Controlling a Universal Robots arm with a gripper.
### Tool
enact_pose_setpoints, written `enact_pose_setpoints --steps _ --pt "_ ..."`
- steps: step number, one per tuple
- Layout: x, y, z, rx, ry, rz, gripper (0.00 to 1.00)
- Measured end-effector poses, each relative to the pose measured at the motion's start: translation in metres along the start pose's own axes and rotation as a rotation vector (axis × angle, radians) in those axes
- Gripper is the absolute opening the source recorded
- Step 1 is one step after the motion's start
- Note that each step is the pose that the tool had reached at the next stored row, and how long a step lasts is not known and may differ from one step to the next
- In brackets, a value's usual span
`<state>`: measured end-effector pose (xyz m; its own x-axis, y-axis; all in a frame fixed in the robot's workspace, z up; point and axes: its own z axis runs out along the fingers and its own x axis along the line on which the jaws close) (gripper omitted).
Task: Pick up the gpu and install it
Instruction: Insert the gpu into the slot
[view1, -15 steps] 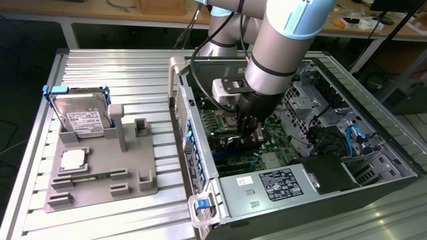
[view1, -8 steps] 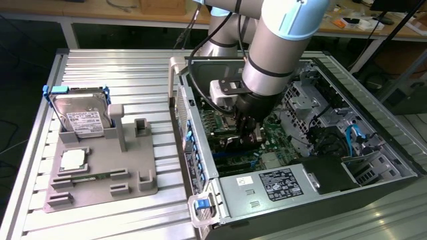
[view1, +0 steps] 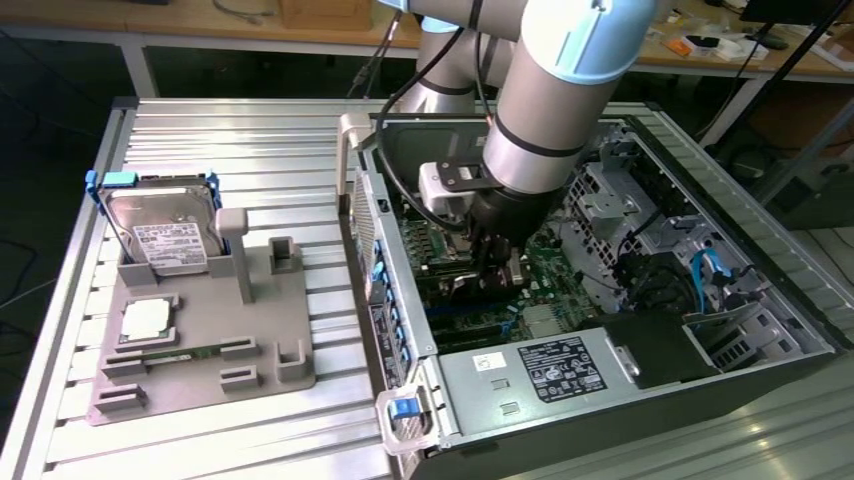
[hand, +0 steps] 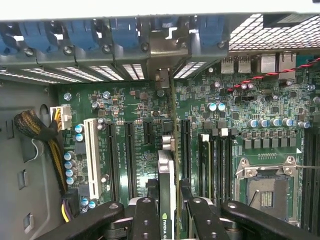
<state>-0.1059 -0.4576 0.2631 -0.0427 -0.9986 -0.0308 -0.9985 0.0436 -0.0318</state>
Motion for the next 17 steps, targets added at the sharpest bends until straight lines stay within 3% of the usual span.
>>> enact_pose_setpoints --steps 17 --pt "0.0000 0.0003 0.0005 0.0000 -0.0001 0.000 0.27"
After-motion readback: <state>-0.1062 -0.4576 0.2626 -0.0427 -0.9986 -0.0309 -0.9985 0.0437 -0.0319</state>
